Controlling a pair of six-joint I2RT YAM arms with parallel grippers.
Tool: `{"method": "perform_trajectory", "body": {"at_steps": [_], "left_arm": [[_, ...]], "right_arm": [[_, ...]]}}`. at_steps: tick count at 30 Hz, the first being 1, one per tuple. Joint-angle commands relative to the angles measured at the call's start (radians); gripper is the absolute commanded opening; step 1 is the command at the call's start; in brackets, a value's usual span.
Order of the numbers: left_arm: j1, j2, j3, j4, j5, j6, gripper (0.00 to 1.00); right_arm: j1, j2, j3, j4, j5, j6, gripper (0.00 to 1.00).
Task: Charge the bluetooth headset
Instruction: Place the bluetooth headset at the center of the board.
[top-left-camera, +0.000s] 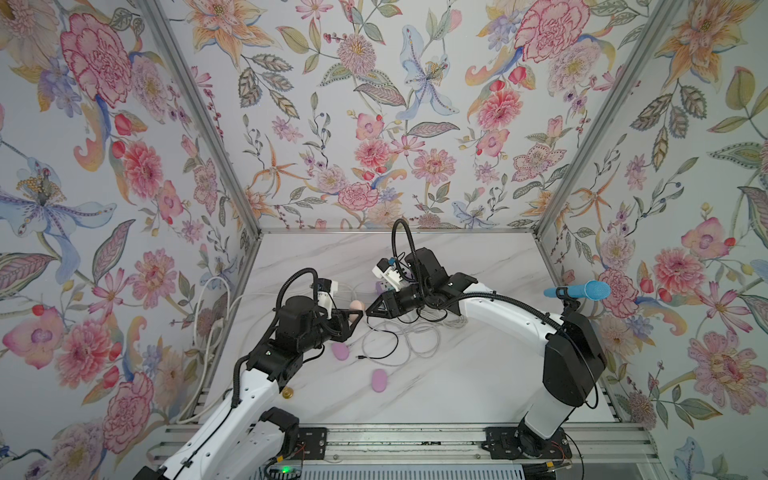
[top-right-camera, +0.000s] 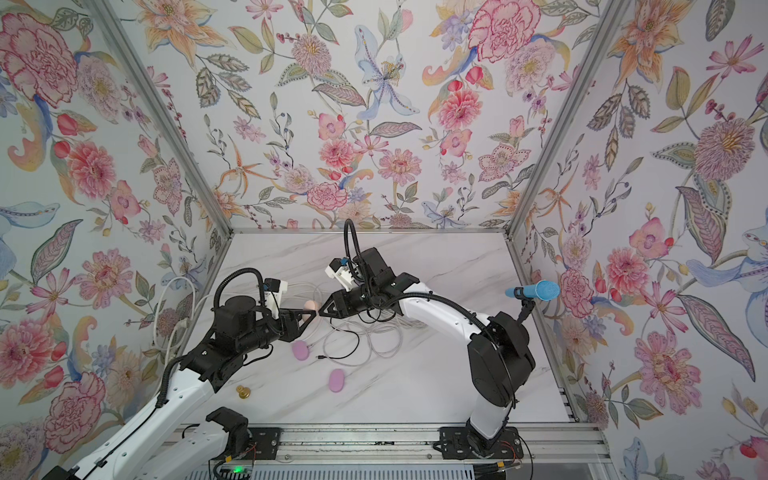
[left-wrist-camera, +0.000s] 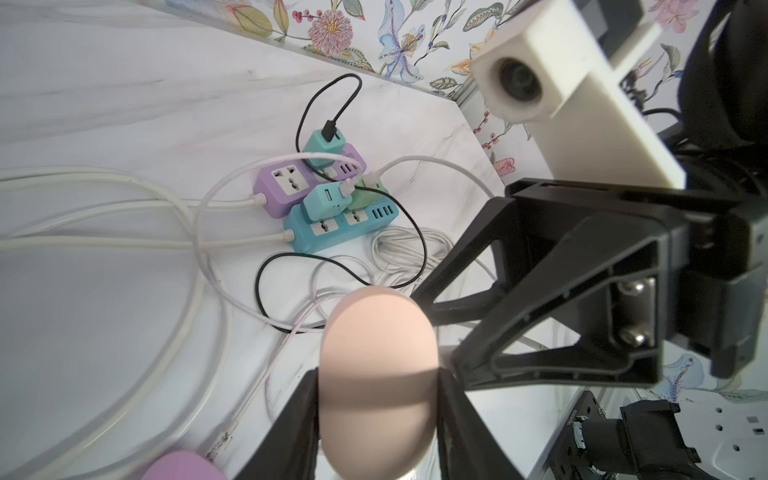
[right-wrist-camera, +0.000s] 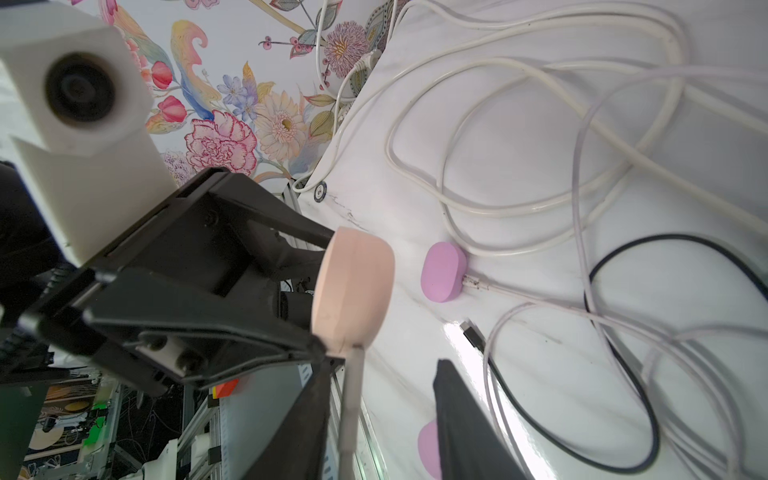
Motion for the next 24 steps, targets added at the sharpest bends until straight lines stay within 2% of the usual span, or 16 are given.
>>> {"method": "perform_trajectory", "body": {"at_steps": [1, 4, 7, 11, 17, 24], "left_arm": [[0.008, -0.056, -0.076, -0.099, -0.075, -0.037, 0.00], [0.008, -0.119, -0.123, -0.186, -0.146, -0.089, 0.00], [0.008, -0.162, -0.150, -0.292, -0.229, -0.136, 0.00], [0.010, -0.170, -0.166, -0.402, -0.298, -0.184, 0.00], [0.007, -0.150, -0.216, -0.459, -0.302, -0.280, 0.00], [-0.038, 0.000, -0.202, -0.457, -0.281, -0.206, 0.00]], "right_arm": [[-0.032, -0.101, -0.038, 0.021, 0.013, 0.013, 0.42], [-0.056, -0.154, -0.057, -0.011, 0.056, -0.007, 0.43], [-0.056, -0.186, -0.056, -0.086, 0.130, -0.083, 0.42], [-0.048, -0.196, -0.079, -0.139, 0.178, -0.141, 0.40], [-0.016, -0.183, -0.100, -0.142, 0.227, -0.176, 0.39], [0.017, -0.147, -0.100, -0.147, 0.237, -0.199, 0.38]]}}
